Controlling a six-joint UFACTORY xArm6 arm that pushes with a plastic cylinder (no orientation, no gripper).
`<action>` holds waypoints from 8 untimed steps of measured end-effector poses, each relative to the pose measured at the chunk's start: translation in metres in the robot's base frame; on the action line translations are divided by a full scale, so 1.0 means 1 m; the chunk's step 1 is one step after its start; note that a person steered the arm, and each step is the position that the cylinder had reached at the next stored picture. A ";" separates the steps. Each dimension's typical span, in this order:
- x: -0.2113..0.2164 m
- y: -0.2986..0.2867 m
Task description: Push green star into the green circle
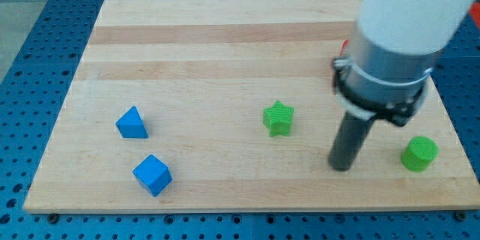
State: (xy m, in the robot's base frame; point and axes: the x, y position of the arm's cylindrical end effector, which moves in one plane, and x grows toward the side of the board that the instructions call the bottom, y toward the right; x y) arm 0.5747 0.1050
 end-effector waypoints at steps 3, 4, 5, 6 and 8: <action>-0.017 -0.155; -0.060 -0.172; -0.077 -0.099; -0.066 -0.076; -0.034 -0.030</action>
State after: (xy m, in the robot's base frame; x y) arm 0.5405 0.0752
